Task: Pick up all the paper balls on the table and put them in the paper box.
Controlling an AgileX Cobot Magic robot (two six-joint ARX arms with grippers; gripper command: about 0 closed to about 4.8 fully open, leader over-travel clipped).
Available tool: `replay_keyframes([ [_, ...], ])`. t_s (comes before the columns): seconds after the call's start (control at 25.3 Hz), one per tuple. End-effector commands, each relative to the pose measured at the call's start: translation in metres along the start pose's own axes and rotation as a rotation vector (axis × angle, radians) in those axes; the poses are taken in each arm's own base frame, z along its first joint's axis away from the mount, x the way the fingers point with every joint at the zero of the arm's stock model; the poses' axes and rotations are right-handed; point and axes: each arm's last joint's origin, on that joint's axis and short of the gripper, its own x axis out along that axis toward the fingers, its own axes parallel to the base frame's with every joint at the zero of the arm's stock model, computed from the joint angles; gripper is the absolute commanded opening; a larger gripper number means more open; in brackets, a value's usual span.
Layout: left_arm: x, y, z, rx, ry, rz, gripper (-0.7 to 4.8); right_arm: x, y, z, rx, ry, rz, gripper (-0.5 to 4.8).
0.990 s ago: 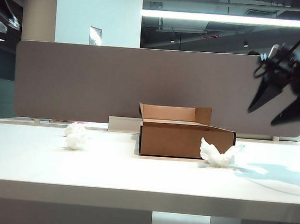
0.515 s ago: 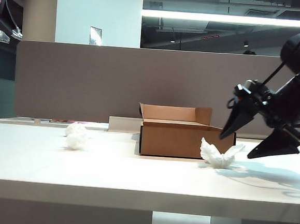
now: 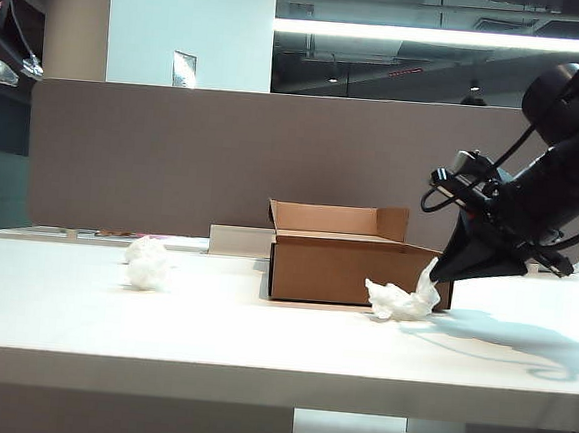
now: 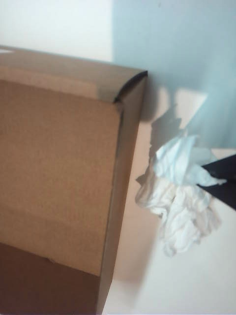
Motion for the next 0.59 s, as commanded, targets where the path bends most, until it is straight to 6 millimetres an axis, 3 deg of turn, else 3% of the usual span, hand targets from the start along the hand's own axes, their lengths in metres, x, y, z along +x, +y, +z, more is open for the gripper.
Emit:
replay_keyframes([
  [0.04, -0.001, -0.001, 0.004, 0.003, -0.015, -0.006, 1.35, 0.000, 0.005, 0.002, -0.013, -0.005, 0.066, -0.06],
  [0.2, -0.001, -0.001, 0.004, 0.003, -0.015, -0.006, 1.34, -0.005, 0.017, 0.005, 0.039, 0.011, 0.212, -0.06],
  [0.36, -0.001, -0.001, 0.004, 0.003, -0.016, -0.007, 1.34, -0.014, 0.036, 0.015, -0.044, -0.058, 0.323, -0.06],
  [0.59, -0.001, -0.001, 0.004, 0.004, -0.017, -0.006, 1.34, -0.023, 0.051, 0.032, -0.152, -0.240, 0.346, -0.06],
])
